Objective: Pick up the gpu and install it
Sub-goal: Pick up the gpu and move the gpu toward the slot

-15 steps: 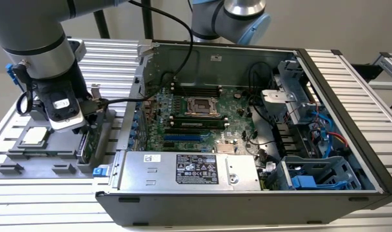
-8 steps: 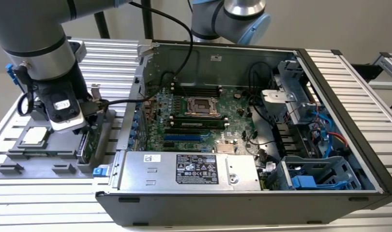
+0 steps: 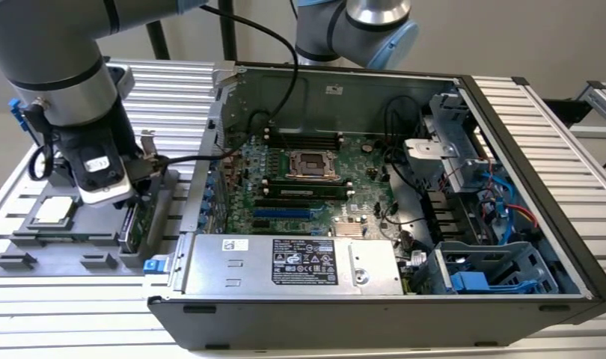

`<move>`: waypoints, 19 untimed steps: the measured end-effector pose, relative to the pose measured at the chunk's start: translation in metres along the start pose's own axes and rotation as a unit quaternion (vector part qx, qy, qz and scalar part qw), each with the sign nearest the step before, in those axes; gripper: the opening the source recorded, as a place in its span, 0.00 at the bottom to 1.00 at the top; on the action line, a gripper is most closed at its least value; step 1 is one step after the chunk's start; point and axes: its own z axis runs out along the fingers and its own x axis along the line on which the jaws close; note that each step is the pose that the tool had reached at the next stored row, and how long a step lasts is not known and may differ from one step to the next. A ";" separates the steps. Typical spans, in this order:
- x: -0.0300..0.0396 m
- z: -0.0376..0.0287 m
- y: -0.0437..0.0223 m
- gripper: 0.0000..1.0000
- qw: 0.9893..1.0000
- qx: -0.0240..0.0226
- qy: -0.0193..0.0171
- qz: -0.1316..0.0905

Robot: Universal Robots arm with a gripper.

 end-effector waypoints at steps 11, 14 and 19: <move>0.0000 0.0073 -0.0003 1.00 1.000 0.000 0.000 0.000; 0.0000 0.0080 -0.0003 1.00 1.000 0.000 0.000 0.000; 0.0000 0.0082 -0.0003 1.00 1.000 0.000 0.000 0.000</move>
